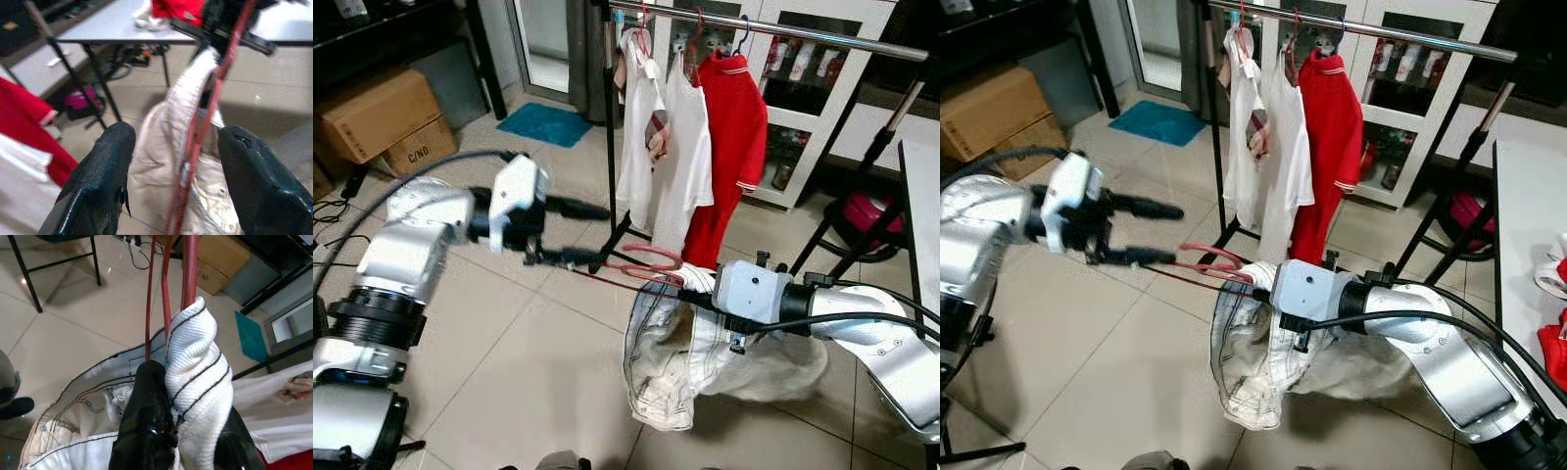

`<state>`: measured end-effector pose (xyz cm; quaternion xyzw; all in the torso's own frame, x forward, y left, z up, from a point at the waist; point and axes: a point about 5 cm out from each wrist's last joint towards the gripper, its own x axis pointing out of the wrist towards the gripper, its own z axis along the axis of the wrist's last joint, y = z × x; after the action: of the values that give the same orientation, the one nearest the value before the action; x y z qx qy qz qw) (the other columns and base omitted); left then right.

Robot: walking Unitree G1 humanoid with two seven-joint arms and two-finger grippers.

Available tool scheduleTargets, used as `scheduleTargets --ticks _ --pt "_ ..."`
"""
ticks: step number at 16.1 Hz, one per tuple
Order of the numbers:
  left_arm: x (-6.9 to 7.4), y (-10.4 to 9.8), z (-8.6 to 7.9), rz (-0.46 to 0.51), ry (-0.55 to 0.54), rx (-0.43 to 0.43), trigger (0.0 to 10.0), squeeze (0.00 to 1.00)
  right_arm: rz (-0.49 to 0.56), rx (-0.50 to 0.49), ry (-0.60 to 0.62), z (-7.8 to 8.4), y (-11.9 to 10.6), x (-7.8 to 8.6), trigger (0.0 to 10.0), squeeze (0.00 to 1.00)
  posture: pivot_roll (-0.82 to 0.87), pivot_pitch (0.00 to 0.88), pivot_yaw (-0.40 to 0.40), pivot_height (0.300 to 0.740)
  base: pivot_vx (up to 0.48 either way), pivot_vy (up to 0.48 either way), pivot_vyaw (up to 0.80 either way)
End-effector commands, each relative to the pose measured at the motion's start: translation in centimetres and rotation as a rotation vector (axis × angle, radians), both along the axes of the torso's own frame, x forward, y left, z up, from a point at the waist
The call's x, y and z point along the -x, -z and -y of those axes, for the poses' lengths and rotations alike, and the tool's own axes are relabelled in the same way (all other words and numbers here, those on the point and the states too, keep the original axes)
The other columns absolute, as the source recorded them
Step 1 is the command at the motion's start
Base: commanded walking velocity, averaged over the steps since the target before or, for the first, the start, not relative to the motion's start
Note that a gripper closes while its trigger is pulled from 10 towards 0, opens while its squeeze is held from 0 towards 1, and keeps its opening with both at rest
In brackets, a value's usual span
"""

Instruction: Hang hanger

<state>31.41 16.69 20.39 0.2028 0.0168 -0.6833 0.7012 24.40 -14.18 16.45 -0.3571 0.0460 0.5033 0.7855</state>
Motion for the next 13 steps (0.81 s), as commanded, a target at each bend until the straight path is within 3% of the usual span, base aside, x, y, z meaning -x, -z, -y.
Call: scheduleTargets --ticks 1,7,8,9,10,13 --pt "0.2 0.5 0.3 0.009 0.038 -0.043 10.0 0.00 0.074 -0.005 -0.057 -0.8 -1.6 0.1 0.0 0.00 -0.02 0.000 0.053 0.740 0.000 0.000 0.00" --pt "-0.1 1.5 1.4 0.074 0.082 -0.098 10.0 0.00 0.078 0.003 -0.078 -1.4 -1.7 0.0 0.0 0.00 -0.02 0.000 0.049 0.740 0.000 0.000 0.00" --pt "-0.4 1.6 1.6 0.094 0.070 -0.091 8.2 0.00 0.080 -0.003 -0.085 -1.5 -1.8 0.0 0.0 0.00 -0.02 0.000 0.045 0.740 0.000 0.000 0.00" --pt "-0.4 1.7 1.9 0.090 0.078 -0.085 3.2 0.00 0.077 -0.006 -0.092 -1.6 -1.8 0.0 0.0 0.00 -0.02 0.000 0.045 0.740 0.000 0.000 0.00" --pt "-0.3 1.9 2.3 0.082 0.096 -0.082 0.0 0.00 0.076 -0.005 -0.099 -1.7 -1.9 0.0 0.0 0.00 -0.02 0.000 0.047 0.740 0.000 0.000 0.00" --pt "-0.4 2.1 2.6 0.110 0.097 -0.071 0.0 0.00 0.077 -0.008 -0.101 -1.8 -2.0 -0.1 0.0 0.00 -0.02 0.000 0.050 0.740 0.000 0.000 0.00"
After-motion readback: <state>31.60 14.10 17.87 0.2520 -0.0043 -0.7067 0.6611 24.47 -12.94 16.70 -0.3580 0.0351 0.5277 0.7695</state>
